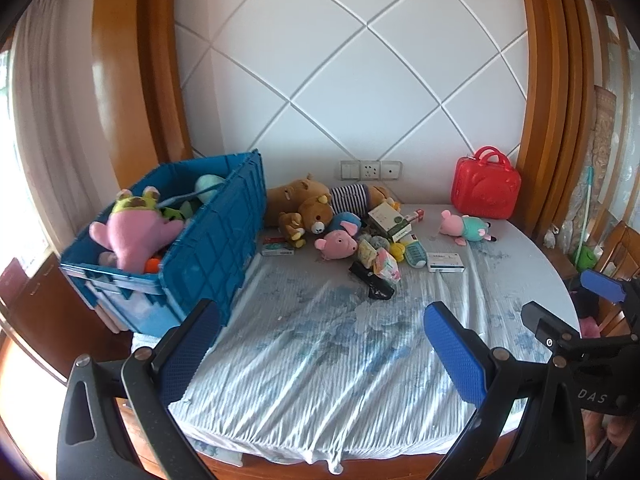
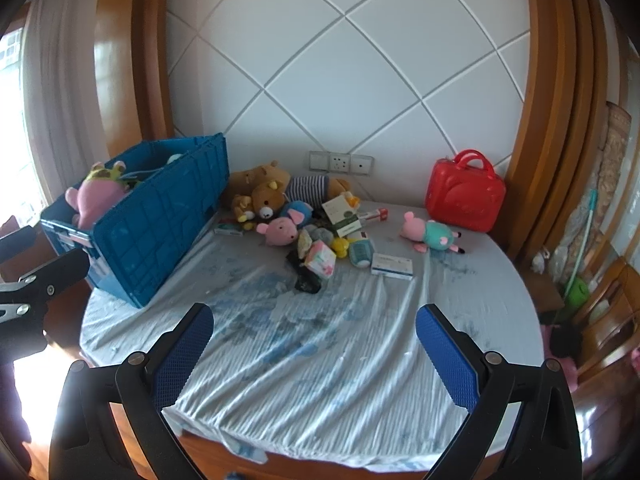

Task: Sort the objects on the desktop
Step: 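Grasp the black umbrella with the left tool while the right tool grasps the pink Kotex pack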

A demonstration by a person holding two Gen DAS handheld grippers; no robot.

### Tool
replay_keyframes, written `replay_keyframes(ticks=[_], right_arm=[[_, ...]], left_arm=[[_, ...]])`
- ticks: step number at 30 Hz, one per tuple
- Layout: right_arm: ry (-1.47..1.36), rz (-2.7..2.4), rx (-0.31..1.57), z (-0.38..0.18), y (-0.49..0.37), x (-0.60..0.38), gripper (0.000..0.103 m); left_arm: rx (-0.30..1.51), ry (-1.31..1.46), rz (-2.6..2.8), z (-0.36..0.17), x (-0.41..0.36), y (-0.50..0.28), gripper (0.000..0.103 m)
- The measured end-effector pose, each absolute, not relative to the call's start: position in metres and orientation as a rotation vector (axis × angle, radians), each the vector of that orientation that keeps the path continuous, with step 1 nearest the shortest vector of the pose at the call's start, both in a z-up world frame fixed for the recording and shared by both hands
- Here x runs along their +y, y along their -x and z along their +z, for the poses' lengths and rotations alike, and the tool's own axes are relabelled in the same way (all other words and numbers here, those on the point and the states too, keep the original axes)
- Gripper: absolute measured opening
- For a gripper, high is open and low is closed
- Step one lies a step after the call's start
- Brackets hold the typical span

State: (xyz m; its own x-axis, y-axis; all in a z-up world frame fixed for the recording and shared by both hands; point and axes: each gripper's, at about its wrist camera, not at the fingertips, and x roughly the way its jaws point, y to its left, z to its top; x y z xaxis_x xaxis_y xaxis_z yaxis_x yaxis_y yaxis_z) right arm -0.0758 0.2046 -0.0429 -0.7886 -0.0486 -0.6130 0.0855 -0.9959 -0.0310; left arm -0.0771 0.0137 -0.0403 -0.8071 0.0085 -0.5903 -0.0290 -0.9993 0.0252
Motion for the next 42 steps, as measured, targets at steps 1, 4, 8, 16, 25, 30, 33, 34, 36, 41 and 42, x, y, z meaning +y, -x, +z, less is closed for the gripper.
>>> replay_keyframes(ticks=[1,4,8,16,25,30,33,34,36,41,42], right_arm=[[-1.007,-2.904,0.085,-0.047,0.083,0.206,0.102],[-1.055,-2.897,0.079,-0.061,0.110,0.208,0.102],[-1.111,-2.888,0.091,-0.081,0.153,0.202,0.102],[-1.245,-2.876,0.092,-0.133,0.254,0.189,0.103],[-1.367,-2.845,0.058,-0.207,0.342,0.203,0.102],[-1.409,-2.780,0.063,-0.269,0.405,0.209,0.102],[-1.435,-2.736,0.095,-0.308,0.441,0.210,0.102],[-1.446,-2.723,0.114,-0.320,0.452,0.210,0.102],[-1.465,-2.692,0.131,-0.342,0.473,0.210,0.102],[-1.502,-2.633,0.170,-0.382,0.512,0.205,0.101],[-1.510,-2.624,0.173,-0.386,0.515,0.204,0.100]], left_arm=[[0.047,0.975,2.957,-0.045,0.013,0.086,0.103],[0.044,0.992,2.933,-0.059,0.012,0.116,0.103],[0.022,1.041,2.889,-0.084,0.006,0.172,0.103],[0.047,1.124,2.799,-0.139,-0.004,0.281,0.103],[0.113,1.222,2.738,-0.207,0.012,0.369,0.103],[0.118,1.312,2.749,-0.247,0.015,0.404,0.103],[0.106,1.368,2.765,-0.265,0.011,0.416,0.103],[0.096,1.391,2.766,-0.271,0.010,0.418,0.103],[0.093,1.423,2.770,-0.282,0.008,0.422,0.103],[0.092,1.478,2.782,-0.300,0.004,0.427,0.103],[0.090,1.486,2.785,-0.302,0.004,0.429,0.103]])
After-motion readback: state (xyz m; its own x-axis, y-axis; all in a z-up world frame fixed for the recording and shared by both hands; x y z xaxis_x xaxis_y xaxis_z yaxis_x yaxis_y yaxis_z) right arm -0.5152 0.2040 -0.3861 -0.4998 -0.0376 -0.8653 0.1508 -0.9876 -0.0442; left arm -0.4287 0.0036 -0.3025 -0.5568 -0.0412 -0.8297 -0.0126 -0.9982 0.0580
